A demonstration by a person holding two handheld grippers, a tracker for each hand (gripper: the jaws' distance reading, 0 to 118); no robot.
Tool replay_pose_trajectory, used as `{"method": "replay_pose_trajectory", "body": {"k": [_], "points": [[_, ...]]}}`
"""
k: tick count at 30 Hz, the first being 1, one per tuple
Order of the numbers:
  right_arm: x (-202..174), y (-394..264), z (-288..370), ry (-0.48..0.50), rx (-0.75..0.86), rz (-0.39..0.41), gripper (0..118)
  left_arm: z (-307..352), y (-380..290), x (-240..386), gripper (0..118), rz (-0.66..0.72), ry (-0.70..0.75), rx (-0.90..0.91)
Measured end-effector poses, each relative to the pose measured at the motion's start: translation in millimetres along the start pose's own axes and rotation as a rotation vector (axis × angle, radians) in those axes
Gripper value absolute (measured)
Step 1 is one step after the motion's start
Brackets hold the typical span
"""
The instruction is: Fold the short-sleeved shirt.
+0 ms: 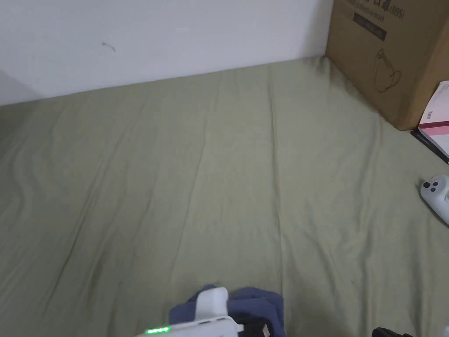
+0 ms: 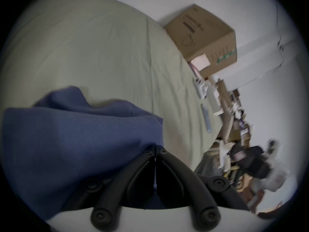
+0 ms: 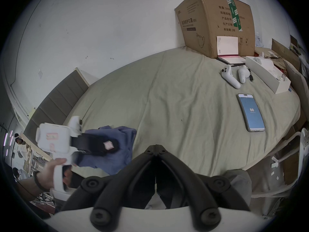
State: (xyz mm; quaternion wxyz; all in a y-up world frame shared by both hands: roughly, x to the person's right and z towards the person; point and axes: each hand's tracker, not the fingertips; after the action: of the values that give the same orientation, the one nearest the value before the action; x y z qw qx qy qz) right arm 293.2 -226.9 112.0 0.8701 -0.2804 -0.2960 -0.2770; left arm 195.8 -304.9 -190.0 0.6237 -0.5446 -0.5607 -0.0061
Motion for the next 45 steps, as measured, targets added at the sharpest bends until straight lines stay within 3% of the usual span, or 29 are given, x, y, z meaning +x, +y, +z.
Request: {"method": "replay_pose_trajectory", "body": {"k": [3,7,8,10,12,15,17,19,22,25,33,34,35,36,41,45], "points": [[-10.5,2.1,-6.3,0.043,-0.017,0.021,0,-3.8,-1.4,14.2,1,-0.060,0.031,0.046],[-33.1,5.1,-31.2,0.129,-0.059,0.065,0,9.7,5.2,11.6,3,0.025,-0.024,0.091],[-37.9,6.6,-37.7,0.147,-0.071,0.071,0,18.0,6.4,10.7,9,0.040,-0.048,0.104],[-49.3,10.1,-58.7,0.191,-0.119,0.072,0,49.1,9.4,7.7,51,0.060,-0.092,0.178],[-60.3,11.7,-83.7,0.230,-0.172,0.073,0,83.0,10.4,0.8,78,0.090,-0.119,0.250],[-76.5,9.6,-124.2,0.258,-0.271,0.120,0,136.3,6.1,-19.7,82,0.138,-0.136,0.328],[-84.9,6.6,-146.2,0.203,-0.303,0.192,0,163.0,-0.7,-39.6,86,0.179,-0.119,0.346],[-86.6,6.5,-161.0,0.145,-0.308,0.246,0,180.6,-11.9,-63.9,87,0.220,-0.069,0.346],[-89.6,16.3,-165.1,0.144,-0.332,0.225,0,188.4,-24.3,-95.9,88,0.277,-0.010,0.323],[-95.8,14.0,-162.7,0.128,-0.334,0.304,0,173.7,-30.4,-121.6,88,0.378,-0.093,0.323],[-93.7,13.0,-160.1,0.130,-0.334,0.274,0,84.6,-16.2,-134.2,90,0.439,-0.209,0.157],[-93.6,12.7,-160.2,0.129,-0.333,0.275,0,77.5,-15.0,-133.0,88,0.440,-0.181,0.137],[-93.8,12.2,-159.7,0.128,-0.330,0.277,0,78.6,-15.0,-131.0,77,0.438,-0.146,0.159],[-93.6,11.7,-158.5,0.127,-0.327,0.278,0,81.0,-13.6,-131.4,55,0.435,-0.152,0.169],[-92.6,19.8,-131.3,0.196,-0.251,0.246,0,100.6,-15.8,-135.2,47,0.497,-0.200,0.191],[-86.2,36.5,-98.0,0.251,-0.176,0.179,0,189.2,-16.0,-168.8,47,0.529,-0.198,0.347]]}}
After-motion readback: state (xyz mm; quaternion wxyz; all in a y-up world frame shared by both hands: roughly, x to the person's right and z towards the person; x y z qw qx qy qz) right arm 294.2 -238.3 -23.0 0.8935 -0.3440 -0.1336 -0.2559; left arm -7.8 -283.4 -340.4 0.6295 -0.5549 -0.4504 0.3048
